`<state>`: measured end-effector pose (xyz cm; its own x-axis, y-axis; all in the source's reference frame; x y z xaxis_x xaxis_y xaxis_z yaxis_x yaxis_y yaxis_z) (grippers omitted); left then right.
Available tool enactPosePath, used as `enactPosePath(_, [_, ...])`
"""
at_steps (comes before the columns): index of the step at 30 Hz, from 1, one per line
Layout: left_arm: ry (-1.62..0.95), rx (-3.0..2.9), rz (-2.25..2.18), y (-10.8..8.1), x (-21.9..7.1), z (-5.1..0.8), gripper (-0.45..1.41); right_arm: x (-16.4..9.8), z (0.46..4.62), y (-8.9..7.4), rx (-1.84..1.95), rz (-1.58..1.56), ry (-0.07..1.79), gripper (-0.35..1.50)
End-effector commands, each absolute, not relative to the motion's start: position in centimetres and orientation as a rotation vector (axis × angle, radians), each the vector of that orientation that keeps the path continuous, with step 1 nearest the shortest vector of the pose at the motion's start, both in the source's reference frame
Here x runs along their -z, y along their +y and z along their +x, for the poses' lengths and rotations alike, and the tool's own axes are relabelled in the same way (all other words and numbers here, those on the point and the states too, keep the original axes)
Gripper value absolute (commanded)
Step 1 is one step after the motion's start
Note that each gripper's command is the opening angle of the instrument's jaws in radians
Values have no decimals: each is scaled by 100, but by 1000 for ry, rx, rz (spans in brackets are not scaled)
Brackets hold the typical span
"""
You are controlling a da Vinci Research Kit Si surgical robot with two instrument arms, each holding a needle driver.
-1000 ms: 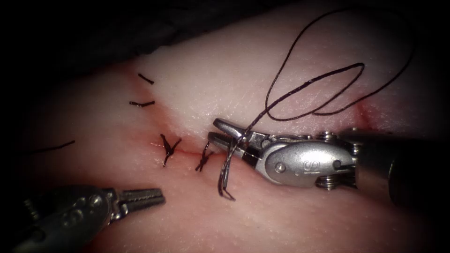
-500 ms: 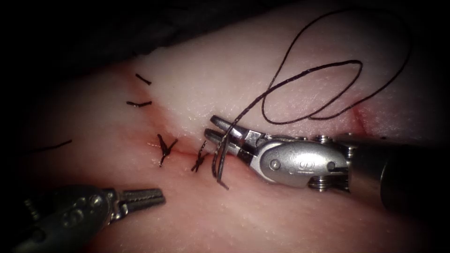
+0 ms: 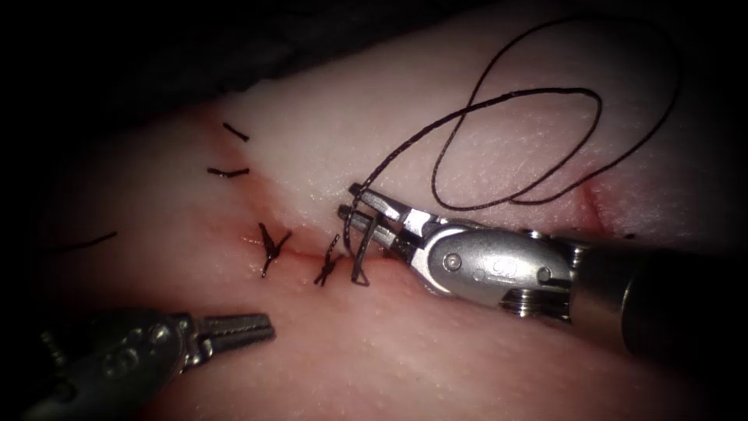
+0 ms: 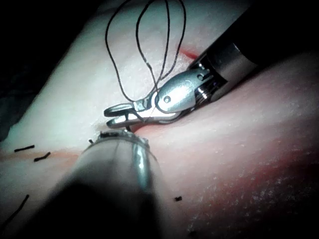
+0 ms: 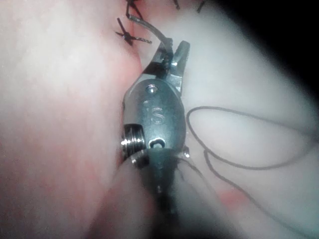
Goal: Wound Closure
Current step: Throw needle through skin above incision with right end-effector
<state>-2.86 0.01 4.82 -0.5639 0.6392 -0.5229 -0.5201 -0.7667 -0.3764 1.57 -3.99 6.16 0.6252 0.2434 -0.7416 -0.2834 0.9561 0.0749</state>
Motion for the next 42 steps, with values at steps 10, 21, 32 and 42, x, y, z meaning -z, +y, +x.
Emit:
enactPosePath(10, [-231, -2301, -870, 11, -485, -290, -45, -609, 166, -395, -275, -102, 907, -35])
enactPosePath(21, [-230, -2301, -869, 10, -484, -290, -45, -567, 173, -387, -99, -191, 901, -35])
enactPosePath(32, [-226, -2312, -870, 9, -483, -290, -45, -578, 175, -399, -2, -131, 828, -35])
enactPosePath(42, [-223, -2313, -868, 9, -482, -288, -45, -593, 168, -410, 35, -114, 795, -35])
